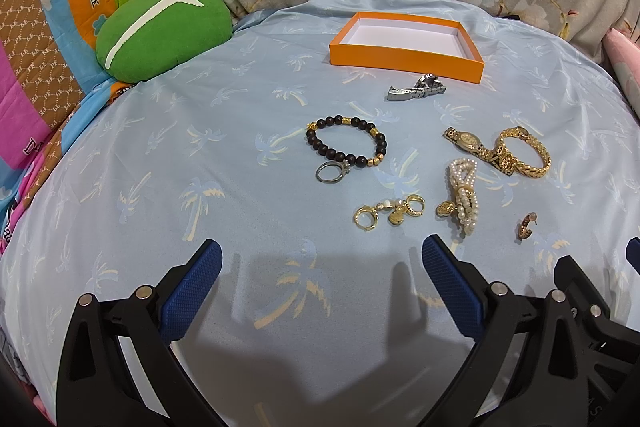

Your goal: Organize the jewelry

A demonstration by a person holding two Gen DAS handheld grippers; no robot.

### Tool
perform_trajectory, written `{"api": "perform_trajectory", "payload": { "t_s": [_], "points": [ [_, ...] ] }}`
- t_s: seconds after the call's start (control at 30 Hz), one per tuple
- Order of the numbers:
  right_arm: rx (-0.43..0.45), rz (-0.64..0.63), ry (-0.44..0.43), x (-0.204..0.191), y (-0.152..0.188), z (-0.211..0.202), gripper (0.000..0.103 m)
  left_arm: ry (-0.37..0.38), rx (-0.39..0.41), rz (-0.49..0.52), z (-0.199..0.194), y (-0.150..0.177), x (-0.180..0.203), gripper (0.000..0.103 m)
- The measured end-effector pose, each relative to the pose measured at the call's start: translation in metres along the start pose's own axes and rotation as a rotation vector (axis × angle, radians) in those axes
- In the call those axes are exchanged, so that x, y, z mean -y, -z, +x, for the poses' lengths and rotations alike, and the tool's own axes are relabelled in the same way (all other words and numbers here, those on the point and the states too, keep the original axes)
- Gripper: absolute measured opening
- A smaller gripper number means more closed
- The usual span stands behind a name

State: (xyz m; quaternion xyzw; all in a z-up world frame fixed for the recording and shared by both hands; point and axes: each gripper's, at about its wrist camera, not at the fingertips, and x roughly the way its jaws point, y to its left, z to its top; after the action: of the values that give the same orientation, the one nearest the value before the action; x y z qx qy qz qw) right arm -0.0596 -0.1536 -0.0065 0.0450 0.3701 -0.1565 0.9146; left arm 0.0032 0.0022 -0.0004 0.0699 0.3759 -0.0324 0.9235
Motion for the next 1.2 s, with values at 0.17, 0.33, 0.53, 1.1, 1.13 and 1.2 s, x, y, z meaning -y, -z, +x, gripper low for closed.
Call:
{"api": "perform_trajectory", "payload": {
  "t_s": [0.17,0.33,0.53,1.1,1.13,1.2],
  "points": [
    [0.0,0.0,-0.001,0.0,0.0,0.0,0.093,0.001,0.0,0.0,0.0,0.0,0.0,0.098],
    [0.005,0.01,-0.023,0.001,0.002,-0.002,0.093,0.014,0.001,-0.002,-0.001,0.001,0.0,0.098],
    [-0.005,0.044,-0.057,0.017,-0.007,0.005,0.093,0.04,-0.014,-0.038,-0.003,-0.002,-0.007,0.098],
    [-0.081,0.107,-0.128,0.007,-0.079,0.076,0.072,0.084,0.007,-0.057,0.01,-0.039,-0.027,0.098],
    [-0.088,0.112,-0.131,0.006,-0.081,0.079,0.07,0.088,0.008,-0.057,0.012,-0.042,-0.028,0.098],
    [-0.1,0.119,-0.138,0.002,-0.085,0.086,0.07,0.099,0.007,-0.063,0.014,-0.048,-0.03,0.098]
  ]
}}
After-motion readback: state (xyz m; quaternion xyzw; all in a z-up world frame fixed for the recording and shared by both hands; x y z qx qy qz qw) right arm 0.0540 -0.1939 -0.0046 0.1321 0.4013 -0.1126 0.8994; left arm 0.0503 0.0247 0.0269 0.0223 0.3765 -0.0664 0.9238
